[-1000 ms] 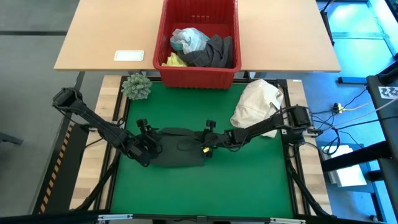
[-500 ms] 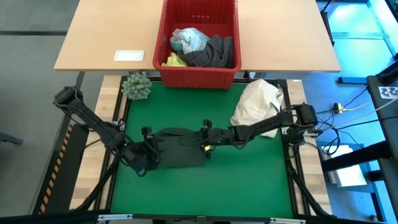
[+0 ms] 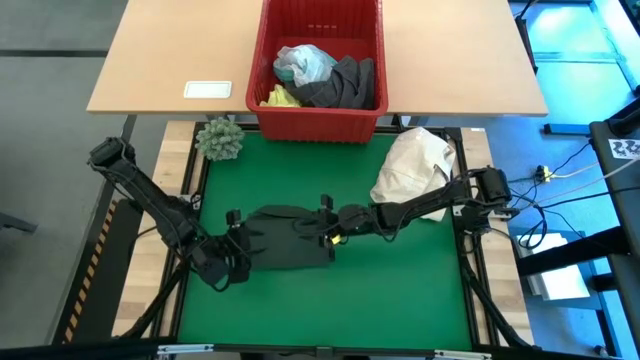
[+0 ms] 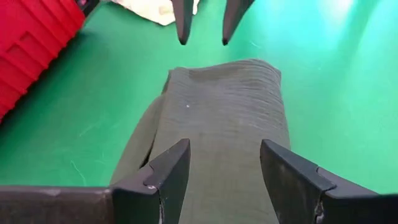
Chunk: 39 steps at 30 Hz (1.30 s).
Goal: Fold Laundry from Bin
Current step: Fold the dark green polo
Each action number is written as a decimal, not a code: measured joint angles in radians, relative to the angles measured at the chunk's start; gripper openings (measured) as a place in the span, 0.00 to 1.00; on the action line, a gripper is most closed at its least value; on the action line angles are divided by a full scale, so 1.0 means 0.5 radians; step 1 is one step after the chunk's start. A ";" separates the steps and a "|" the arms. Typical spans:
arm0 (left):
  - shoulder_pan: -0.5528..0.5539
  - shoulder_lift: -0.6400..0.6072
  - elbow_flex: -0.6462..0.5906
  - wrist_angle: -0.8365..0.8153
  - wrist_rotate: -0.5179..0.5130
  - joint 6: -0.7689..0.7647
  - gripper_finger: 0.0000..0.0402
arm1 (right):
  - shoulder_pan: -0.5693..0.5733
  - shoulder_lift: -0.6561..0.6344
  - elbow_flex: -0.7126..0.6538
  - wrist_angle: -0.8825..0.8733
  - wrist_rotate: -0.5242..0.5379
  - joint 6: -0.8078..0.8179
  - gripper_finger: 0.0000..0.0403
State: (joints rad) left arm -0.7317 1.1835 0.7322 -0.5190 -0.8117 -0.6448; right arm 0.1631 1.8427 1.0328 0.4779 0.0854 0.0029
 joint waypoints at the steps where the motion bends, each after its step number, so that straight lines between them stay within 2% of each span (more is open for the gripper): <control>1: 0.006 0.000 0.000 0.002 -0.020 -0.016 0.47 | 0.000 0.000 0.001 -0.005 0.000 0.000 0.42; 7: 0.036 0.009 0.000 0.172 0.026 -0.164 0.47 | 0.000 0.014 0.005 -0.028 0.002 -0.013 0.42; 11: 0.034 0.063 0.001 0.281 0.025 -0.212 0.47 | 0.000 0.014 0.150 -0.362 0.042 -0.084 0.40; 16: 0.053 0.173 0.001 0.304 0.048 -0.225 0.47 | 0.000 0.051 0.383 -0.770 0.071 -0.122 0.27; 22: 0.095 0.303 0.001 0.461 0.415 -0.232 0.47 | 0.000 0.122 0.459 -0.866 0.074 -0.245 0.03; 26: 0.093 0.405 0.002 0.536 0.513 -0.239 0.47 | -0.015 0.166 0.465 -0.860 0.073 -0.292 0.03; 33: 0.089 0.504 0.002 0.390 0.784 -0.487 0.47 | -0.162 0.265 0.461 -1.038 0.077 -0.269 0.01; 39: 0.084 0.504 0.002 -0.038 0.907 -0.798 0.47 | -0.232 0.356 0.467 -1.163 0.144 -0.232 0.01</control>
State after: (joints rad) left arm -0.6898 1.4353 0.7334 -0.5379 -0.3581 -1.0439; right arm 0.0472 2.0207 1.2663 -0.1035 0.1576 -0.1129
